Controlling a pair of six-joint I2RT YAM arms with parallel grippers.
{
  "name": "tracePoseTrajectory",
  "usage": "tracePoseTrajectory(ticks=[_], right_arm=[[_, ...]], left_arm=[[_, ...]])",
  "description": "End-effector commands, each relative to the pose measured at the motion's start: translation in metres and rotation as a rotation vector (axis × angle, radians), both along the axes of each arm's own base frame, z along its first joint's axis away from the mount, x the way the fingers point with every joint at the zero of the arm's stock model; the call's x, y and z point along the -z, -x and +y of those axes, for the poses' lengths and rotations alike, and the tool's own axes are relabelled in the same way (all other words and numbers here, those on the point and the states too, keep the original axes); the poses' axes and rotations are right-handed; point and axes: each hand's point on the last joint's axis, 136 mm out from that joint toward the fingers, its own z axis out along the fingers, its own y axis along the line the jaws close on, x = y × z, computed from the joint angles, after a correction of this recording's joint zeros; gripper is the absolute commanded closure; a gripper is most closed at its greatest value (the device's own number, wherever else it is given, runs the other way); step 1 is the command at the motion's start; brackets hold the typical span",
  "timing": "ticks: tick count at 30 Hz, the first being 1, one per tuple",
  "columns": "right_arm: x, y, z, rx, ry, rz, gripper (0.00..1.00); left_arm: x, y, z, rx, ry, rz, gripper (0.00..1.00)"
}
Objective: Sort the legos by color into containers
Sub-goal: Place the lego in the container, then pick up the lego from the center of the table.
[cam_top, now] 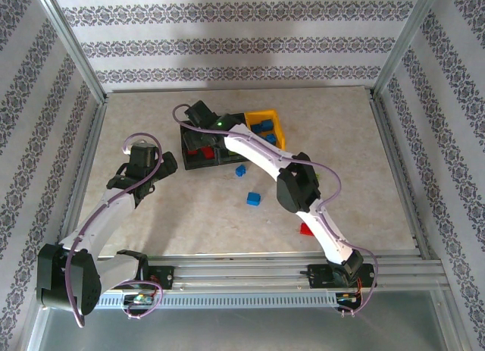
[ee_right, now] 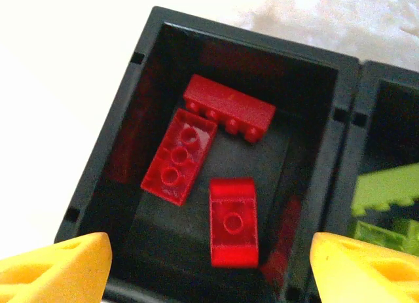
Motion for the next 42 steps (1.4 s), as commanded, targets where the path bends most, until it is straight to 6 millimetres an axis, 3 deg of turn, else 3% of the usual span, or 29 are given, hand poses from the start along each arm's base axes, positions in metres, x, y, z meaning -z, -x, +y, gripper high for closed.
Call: tracePoseTrajectory(ticks=[1,8,15,20,28,37,42], right_arm=[[-0.048,0.009,-0.021,0.076,-0.065,-0.02,0.2],[-0.058,0.035,-0.07,0.186,-0.068,-0.015,0.18],[-0.048,0.071,-0.143,0.341,-0.039,0.004,0.13],[-0.035,0.099,-0.197,0.457,-0.023,0.035,0.02],[-0.015,0.129,-0.271,0.644,-0.022,0.076,0.02],[0.013,0.151,-0.343,0.831,-0.021,0.153,0.02],[0.027,0.162,-0.37,0.908,-0.025,0.196,0.02]], left_arm=[[-0.009,0.001,0.003,-0.006,0.003,-0.034,0.0],[-0.021,-0.001,-0.006,0.05,0.024,-0.06,0.0],[-0.032,-0.001,-0.037,0.141,0.062,-0.079,0.0],[-0.034,0.004,-0.086,0.263,0.045,-0.065,0.0],[-0.016,0.014,-0.182,0.52,0.011,0.019,0.0],[0.007,0.029,-0.259,0.757,0.011,0.107,0.06],[0.029,0.042,-0.288,0.87,-0.04,0.196,0.09]])
